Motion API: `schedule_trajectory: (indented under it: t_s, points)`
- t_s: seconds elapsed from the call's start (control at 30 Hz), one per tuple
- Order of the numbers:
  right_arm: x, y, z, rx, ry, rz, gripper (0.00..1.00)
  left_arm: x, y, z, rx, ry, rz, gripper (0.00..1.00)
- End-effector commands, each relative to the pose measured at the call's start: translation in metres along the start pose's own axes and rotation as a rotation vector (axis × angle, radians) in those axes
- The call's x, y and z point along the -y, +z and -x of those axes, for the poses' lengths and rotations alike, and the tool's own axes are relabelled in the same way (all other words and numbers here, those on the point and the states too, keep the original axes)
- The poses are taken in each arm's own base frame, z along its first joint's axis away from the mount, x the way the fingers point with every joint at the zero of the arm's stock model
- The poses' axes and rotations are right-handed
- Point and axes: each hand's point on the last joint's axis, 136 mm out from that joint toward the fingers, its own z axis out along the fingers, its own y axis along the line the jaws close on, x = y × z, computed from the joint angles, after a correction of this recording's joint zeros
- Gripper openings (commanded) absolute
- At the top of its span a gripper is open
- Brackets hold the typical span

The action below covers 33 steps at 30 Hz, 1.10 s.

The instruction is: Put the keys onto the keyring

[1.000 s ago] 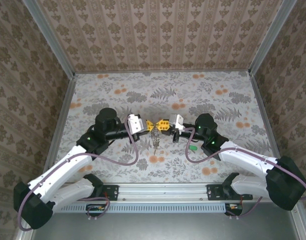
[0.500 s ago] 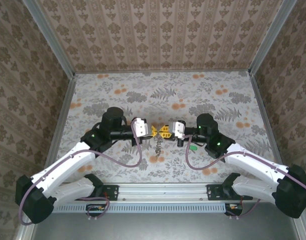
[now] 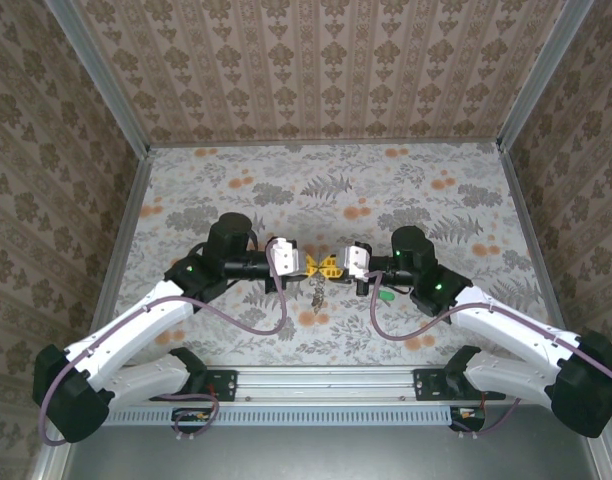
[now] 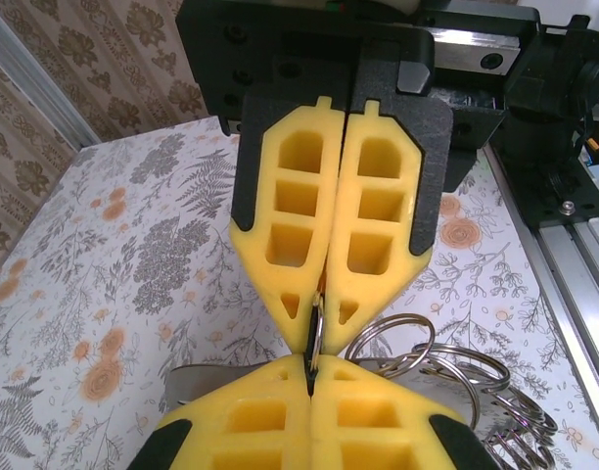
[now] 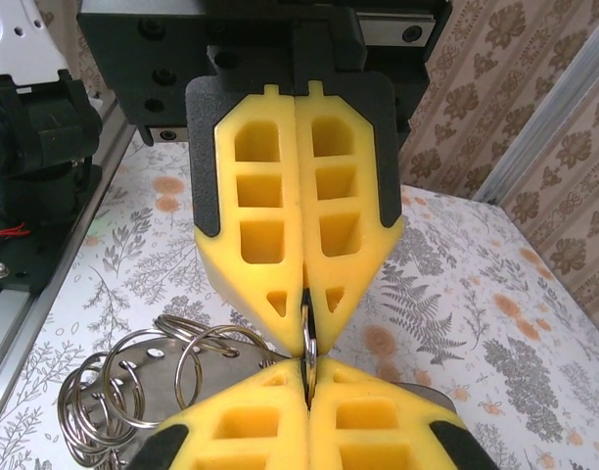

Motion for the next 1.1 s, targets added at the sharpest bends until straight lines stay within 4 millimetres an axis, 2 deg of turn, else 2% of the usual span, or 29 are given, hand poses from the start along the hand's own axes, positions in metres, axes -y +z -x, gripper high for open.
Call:
schedule_trajectory:
  t_s: [0.0,0.17,0.23,0.33,0.4,0.47,0.5,1.07]
  points:
    - [0.002,0.0,0.013,0.013,-0.016,0.013,0.13,0.001,-0.006,0.03,0.071,0.076,-0.024,0.0]
    - [0.005,0.001,0.009,-0.026,-0.018,0.008,0.13,0.001,-0.006,0.025,0.037,0.054,-0.023,0.0]
    - [0.004,0.002,0.009,-0.032,-0.018,0.019,0.05,0.0,-0.005,0.024,0.027,0.044,-0.022,0.0]
    - [0.004,0.004,0.01,-0.028,-0.013,0.029,0.04,0.001,-0.004,0.021,0.018,0.033,-0.03,0.0]
    - [0.005,0.005,0.011,-0.023,-0.012,0.029,0.05,0.001,-0.004,0.02,0.009,0.027,-0.033,0.0]
    - [0.006,0.005,0.011,-0.024,-0.013,0.027,0.15,0.0,-0.004,0.02,0.006,0.025,-0.033,0.0]
    - [0.006,0.005,0.011,-0.024,-0.012,0.025,0.17,0.0,-0.004,0.02,0.006,0.026,-0.03,0.0]
    - [0.008,-0.001,0.009,-0.056,-0.06,0.001,0.18,-0.002,-0.003,0.016,-0.016,0.004,-0.031,0.0]
